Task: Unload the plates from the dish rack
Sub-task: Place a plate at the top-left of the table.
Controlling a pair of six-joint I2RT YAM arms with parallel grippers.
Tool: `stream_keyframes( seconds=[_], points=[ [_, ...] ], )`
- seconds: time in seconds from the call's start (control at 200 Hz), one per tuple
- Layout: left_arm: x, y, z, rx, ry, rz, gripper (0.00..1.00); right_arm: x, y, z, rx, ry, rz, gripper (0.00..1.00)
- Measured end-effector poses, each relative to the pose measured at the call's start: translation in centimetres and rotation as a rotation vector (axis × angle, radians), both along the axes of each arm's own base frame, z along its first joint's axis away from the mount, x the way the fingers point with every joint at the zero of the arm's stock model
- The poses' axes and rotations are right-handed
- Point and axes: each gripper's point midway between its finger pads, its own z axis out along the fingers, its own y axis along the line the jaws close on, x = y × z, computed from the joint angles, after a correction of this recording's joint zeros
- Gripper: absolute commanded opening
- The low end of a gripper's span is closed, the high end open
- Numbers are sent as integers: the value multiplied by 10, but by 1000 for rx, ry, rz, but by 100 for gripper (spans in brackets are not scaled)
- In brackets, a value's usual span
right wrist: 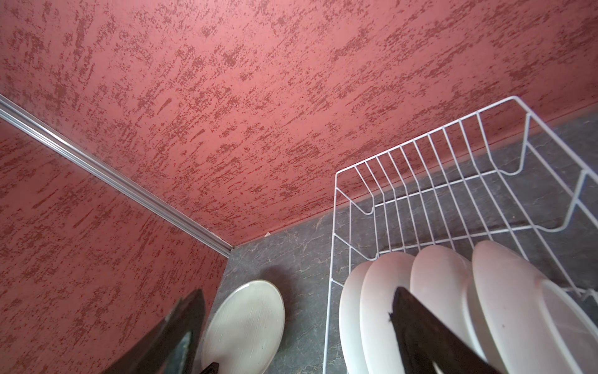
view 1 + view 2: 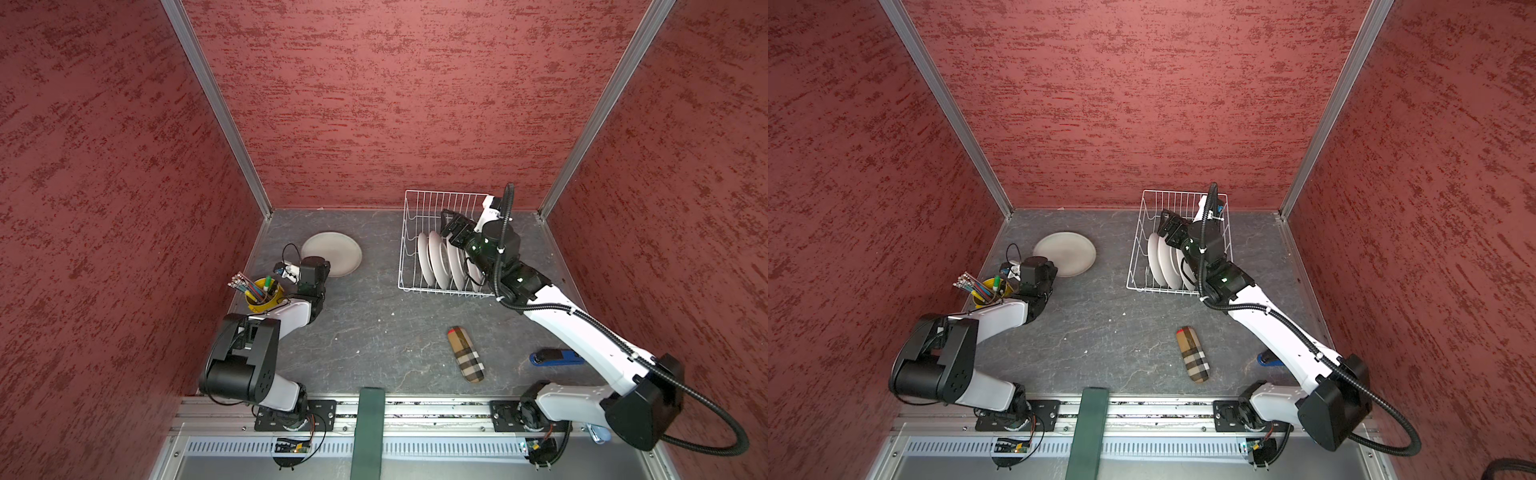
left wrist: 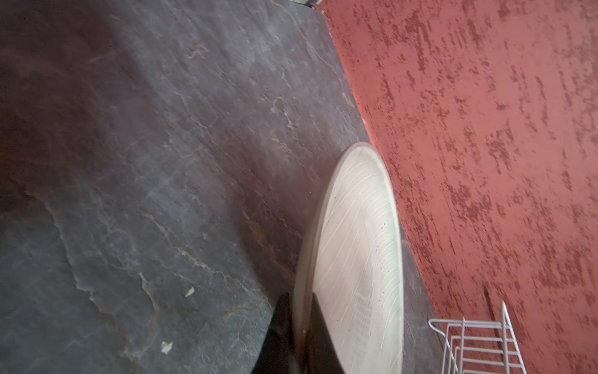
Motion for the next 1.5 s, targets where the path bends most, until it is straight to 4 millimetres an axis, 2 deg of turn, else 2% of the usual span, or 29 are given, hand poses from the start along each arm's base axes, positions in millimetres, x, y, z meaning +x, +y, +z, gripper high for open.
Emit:
stream_keyframes(
  seconds=[0.165, 0.436, 0.732, 0.957, 1.253, 1.498],
  points=[
    [6, -2, -11, -41, -5, 10, 0, -1, -4, -6, -30, 18, -16, 91],
    [10, -6, -16, -118, -37, 41, 0, -2, -11, -20, -95, 62, -38, 91],
    [12, -5, -42, -151, -8, 71, 0, -4, -14, -28, -130, 90, -43, 91],
    [16, 1, -54, -175, -15, 104, 0, -4, -18, -32, -145, 103, -61, 91],
    [37, 13, -55, -165, -49, 176, 0, -4, -21, -33, -156, 108, -68, 91],
    [56, 19, -67, -232, -96, 257, 0, -3, -24, -34, -164, 110, -74, 92]
  ],
)
